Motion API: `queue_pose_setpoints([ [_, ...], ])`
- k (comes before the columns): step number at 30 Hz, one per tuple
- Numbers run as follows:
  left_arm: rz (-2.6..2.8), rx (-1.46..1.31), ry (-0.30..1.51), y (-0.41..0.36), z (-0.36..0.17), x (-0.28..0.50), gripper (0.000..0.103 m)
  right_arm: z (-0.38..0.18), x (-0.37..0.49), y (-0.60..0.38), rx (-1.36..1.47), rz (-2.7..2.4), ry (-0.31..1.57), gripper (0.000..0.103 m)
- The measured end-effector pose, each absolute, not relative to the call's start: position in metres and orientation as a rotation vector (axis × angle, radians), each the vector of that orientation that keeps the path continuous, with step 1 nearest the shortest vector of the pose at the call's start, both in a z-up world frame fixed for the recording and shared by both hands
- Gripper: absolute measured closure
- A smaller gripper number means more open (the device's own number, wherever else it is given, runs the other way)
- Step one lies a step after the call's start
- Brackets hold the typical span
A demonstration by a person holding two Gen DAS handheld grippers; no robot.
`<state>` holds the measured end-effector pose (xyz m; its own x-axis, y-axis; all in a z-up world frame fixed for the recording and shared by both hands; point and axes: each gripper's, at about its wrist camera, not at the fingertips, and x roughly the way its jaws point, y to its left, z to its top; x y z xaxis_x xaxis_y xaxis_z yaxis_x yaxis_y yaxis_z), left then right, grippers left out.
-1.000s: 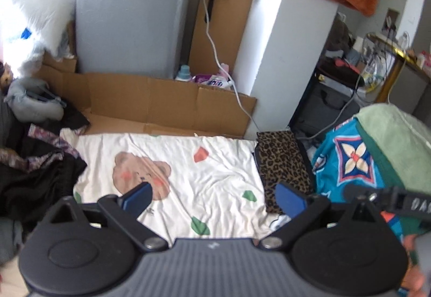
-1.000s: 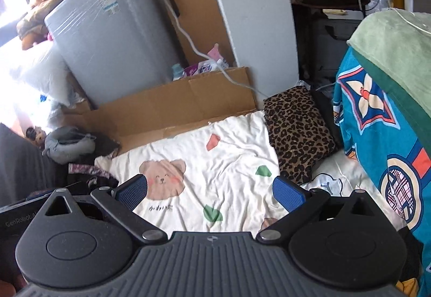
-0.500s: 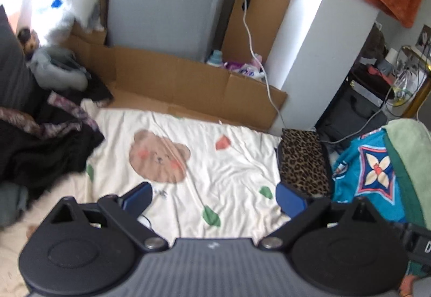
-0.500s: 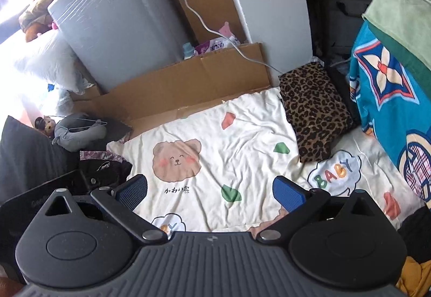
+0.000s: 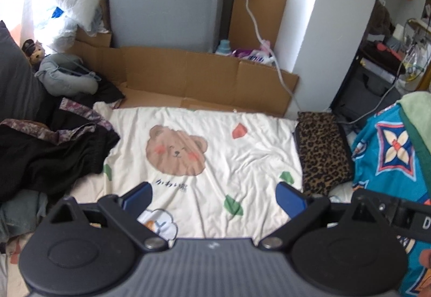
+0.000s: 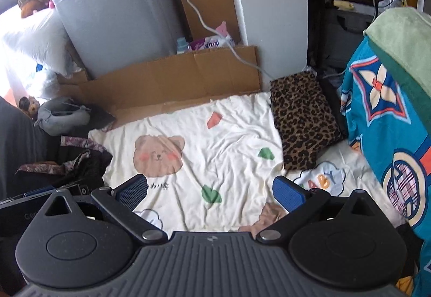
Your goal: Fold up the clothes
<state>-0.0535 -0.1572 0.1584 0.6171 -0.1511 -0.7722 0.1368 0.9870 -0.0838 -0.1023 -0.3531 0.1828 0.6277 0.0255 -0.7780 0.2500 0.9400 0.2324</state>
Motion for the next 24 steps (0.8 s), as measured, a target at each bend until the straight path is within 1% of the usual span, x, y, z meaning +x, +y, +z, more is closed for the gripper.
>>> queue_pose_setpoints([
  [5,-0.153,-0.007,0.945,-0.152,0.15,-0.054,0.004,0.176,-0.098,-0.345,0.307,-0.122,0.934,0.001],
  [11,-0.161,0.007,0.932,-0.152,0.152,-0.055,0.006,0.172,-0.091,-0.335,0.285,-0.115,0.957,0.001],
  [21,-0.126,0.025,0.96,-0.138,0.146,-0.054,0.008,0.165,-0.084,-0.316,0.223,-0.092,0.98,0.001],
  [24,-0.124,0.01,0.983,-0.132,0.144,-0.053,0.01,0.163,-0.082,-0.313,0.228,-0.085,0.991,0.001],
])
